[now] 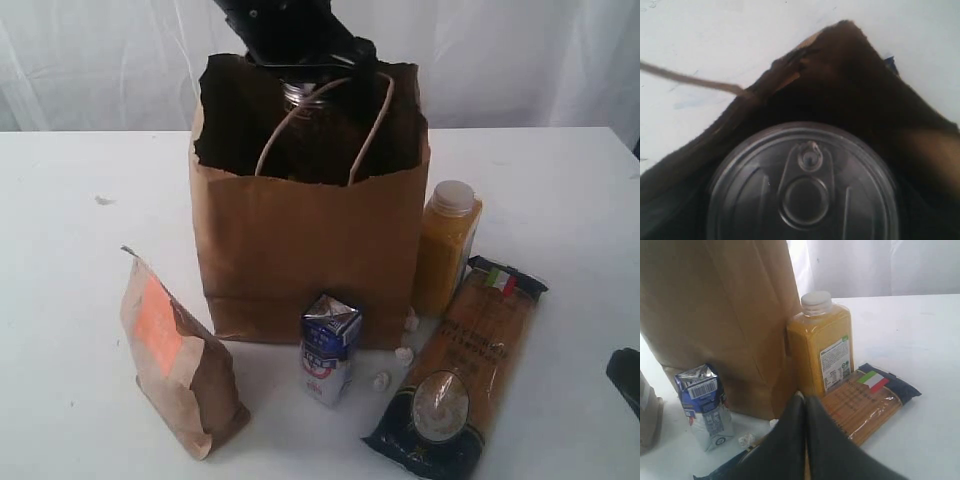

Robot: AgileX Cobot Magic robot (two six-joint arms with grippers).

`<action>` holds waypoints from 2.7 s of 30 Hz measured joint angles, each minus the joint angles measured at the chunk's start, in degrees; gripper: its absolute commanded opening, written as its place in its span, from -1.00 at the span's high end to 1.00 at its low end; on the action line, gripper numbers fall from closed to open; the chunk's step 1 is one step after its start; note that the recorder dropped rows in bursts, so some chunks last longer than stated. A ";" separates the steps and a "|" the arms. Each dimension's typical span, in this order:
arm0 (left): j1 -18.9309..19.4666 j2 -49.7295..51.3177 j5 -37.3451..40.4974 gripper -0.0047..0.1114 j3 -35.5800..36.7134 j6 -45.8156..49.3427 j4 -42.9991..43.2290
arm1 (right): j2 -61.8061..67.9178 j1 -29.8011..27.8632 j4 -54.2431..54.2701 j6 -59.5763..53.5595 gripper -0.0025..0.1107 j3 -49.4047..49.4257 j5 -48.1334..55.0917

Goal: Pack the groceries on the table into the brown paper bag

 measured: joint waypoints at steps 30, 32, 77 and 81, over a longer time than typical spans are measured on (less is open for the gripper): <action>0.33 -0.49 6.13 0.11 -3.88 -2.72 3.77 | 0.00 0.00 0.00 0.00 0.96 0.00 0.00; 0.33 -0.52 6.13 -0.34 -3.88 -2.64 2.80 | 0.00 0.00 0.00 0.00 0.96 0.00 0.00; 0.33 -6.39 6.13 -0.89 -0.72 -9.04 7.82 | 0.00 0.00 0.00 0.00 0.96 0.00 0.00; 0.33 -6.72 6.13 -0.89 -0.72 -9.04 7.72 | 0.00 0.00 0.00 0.00 0.96 0.00 0.00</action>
